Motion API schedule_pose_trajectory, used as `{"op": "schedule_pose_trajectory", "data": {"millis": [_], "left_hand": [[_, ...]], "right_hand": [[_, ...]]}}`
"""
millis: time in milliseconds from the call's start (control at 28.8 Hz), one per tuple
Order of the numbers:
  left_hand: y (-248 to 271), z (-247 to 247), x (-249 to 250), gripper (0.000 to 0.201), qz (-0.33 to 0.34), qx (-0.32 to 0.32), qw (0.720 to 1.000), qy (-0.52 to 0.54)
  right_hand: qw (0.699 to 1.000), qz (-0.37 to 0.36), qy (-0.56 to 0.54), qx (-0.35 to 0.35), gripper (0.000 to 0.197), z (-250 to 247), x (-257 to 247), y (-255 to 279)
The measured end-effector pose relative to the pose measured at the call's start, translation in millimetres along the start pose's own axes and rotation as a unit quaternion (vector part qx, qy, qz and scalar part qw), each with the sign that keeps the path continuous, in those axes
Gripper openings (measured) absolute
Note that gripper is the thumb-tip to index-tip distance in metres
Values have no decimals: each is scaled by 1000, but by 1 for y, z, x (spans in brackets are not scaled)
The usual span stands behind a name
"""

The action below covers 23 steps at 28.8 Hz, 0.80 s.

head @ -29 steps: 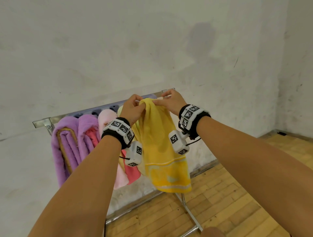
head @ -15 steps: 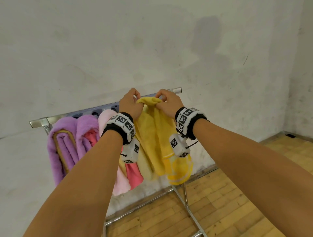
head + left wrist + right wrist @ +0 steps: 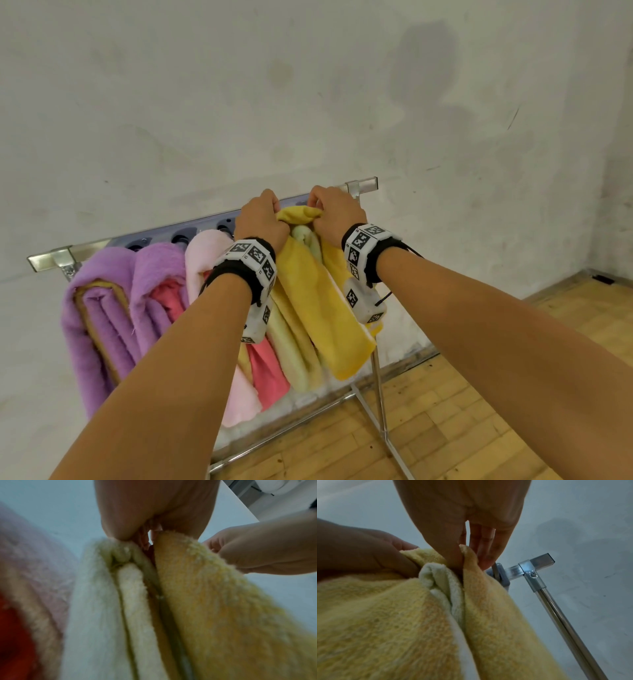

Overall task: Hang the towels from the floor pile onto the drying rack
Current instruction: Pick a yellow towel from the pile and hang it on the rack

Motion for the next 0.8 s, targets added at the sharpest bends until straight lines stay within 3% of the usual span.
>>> {"op": "schedule_pose_trajectory", "data": {"millis": [139,382,590,798], "left_hand": [[-4,3,-1,24,11,-26,998,-59],[4,14,10,30,15,-104,979,-176],[12,16,2,29,-4,-124,975,-185],[20,26,-9,38,-22,-162,979,-123]], "right_hand": [[999,3,45,-7,22,0,-1,-3],[992,-9,97,-82,25,2,-4,6],[989,8,-9,-150,57,15,1,21],[985,45,-57,-154,75,30,5,29]]}}
Point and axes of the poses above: each hand's wrist, its own y-axis away from the middle knuckle, its own z-axis out of the palm, x = y × z, the point moved 1 cm from there along -y, towards the middle knuckle, and after that the axes turned 1 degree about -x, right-handed, at the moved point
